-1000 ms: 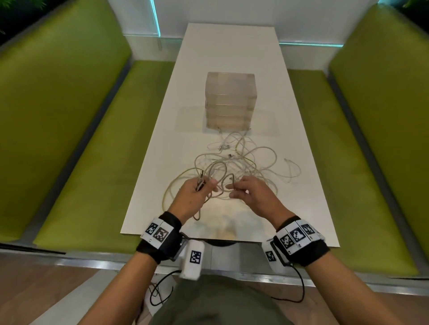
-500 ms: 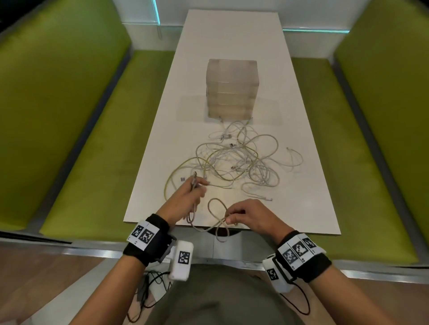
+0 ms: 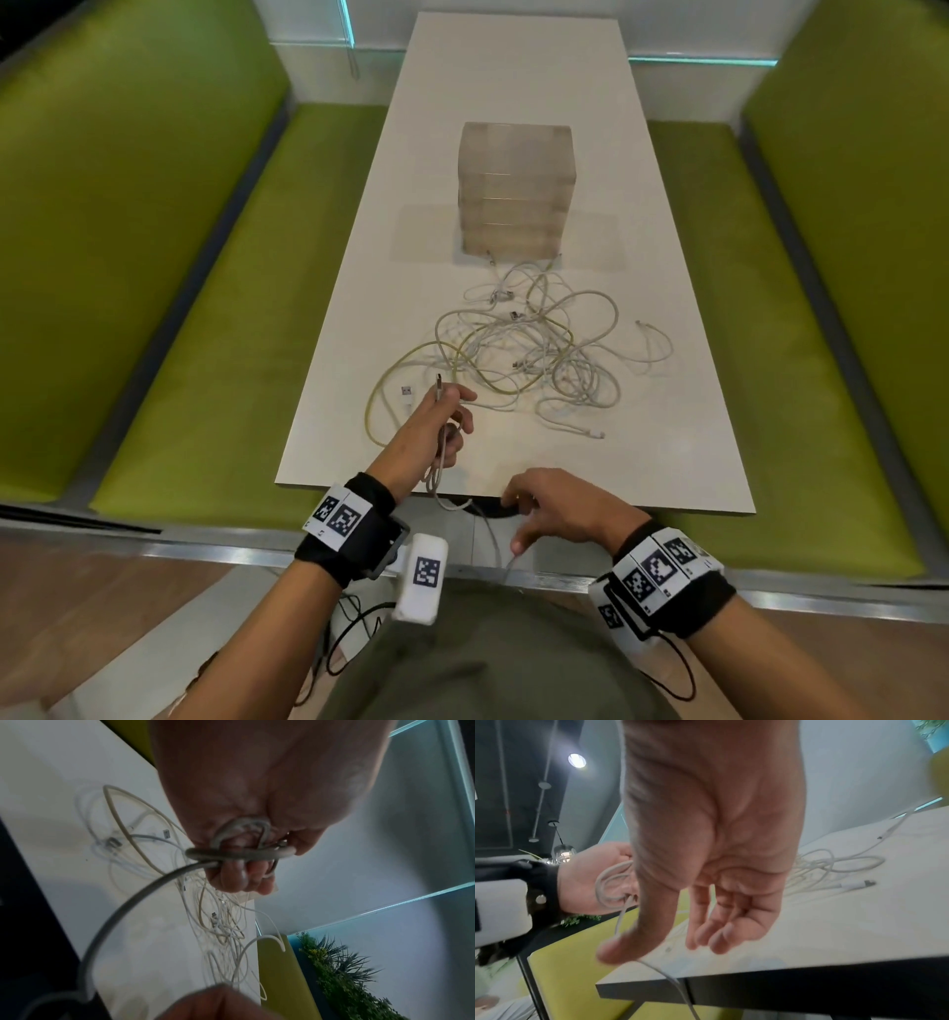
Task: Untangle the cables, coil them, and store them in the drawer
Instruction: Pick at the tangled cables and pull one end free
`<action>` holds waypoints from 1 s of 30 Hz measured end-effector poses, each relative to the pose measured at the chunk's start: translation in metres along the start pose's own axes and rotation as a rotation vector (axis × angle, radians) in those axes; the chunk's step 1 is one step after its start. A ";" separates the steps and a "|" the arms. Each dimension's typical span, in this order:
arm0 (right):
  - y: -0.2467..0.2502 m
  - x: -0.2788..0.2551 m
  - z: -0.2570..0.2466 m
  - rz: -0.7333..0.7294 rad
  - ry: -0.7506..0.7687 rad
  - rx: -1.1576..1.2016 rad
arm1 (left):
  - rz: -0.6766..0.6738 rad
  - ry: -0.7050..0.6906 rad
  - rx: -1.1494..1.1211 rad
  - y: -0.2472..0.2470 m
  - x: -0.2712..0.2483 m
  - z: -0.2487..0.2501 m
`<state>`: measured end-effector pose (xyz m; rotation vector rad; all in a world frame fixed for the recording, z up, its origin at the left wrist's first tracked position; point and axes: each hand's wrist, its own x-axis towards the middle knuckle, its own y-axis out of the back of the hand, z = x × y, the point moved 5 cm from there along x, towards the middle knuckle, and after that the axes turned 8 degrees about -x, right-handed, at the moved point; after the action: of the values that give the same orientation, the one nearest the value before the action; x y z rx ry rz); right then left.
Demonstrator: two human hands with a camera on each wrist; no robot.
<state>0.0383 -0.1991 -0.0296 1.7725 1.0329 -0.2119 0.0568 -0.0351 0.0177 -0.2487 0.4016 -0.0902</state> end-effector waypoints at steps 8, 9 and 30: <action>0.034 0.000 -0.031 0.385 0.087 0.556 | -0.020 -0.009 0.080 -0.011 -0.001 -0.008; 0.036 0.001 -0.033 0.436 0.090 0.590 | -0.004 -0.019 0.113 -0.011 -0.002 -0.007; 0.052 0.008 -0.038 0.583 0.263 0.497 | -0.063 0.114 0.208 -0.007 -0.004 -0.007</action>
<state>0.0687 -0.1686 0.0185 2.5274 0.6224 0.1484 0.0497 -0.0430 0.0147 -0.0510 0.4941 -0.2071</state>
